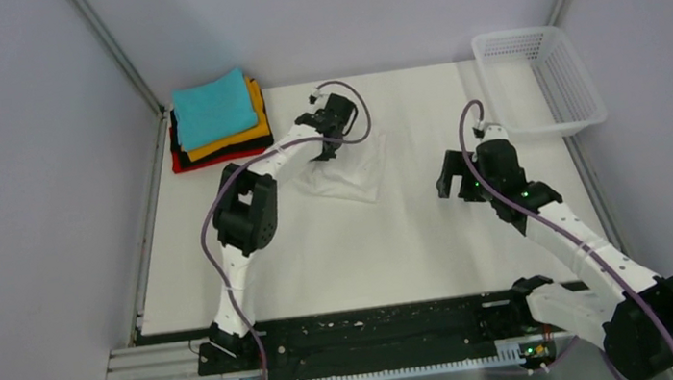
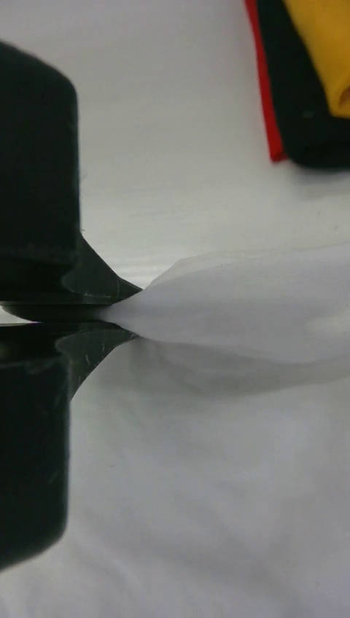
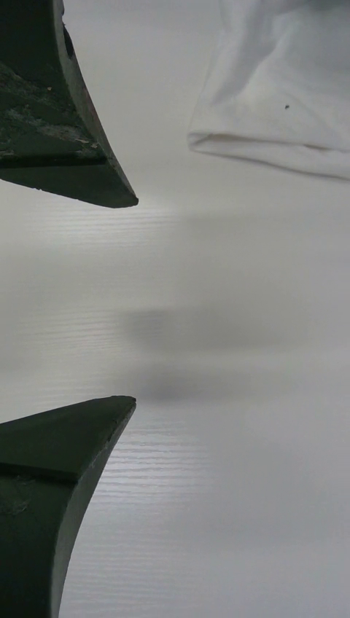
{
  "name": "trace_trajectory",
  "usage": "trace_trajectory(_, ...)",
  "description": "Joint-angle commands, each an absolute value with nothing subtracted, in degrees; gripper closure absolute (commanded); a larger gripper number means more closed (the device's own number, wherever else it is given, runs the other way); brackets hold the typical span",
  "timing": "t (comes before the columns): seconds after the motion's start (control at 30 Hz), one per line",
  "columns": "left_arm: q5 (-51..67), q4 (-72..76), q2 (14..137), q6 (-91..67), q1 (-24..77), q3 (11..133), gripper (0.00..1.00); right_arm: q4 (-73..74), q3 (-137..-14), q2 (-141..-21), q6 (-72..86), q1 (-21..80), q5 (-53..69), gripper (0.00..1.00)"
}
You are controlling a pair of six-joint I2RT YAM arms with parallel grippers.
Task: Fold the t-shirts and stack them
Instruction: Put the neatly folded tshirt into the corner of the board with the left arm
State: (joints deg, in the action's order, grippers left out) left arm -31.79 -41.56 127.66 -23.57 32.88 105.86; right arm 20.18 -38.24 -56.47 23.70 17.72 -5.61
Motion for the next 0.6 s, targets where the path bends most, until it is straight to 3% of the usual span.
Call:
trace_trajectory(0.0,-41.66,-35.34,122.65,-8.23,29.4,107.95,1.0,20.21,-38.94,-55.28,22.06,17.31,-7.97,0.01)
trace_trajectory(0.57,-47.63,-23.63,122.88,9.28,20.51,118.27,1.0,19.27,-40.32,-59.36,21.14,17.29,-13.54,0.01)
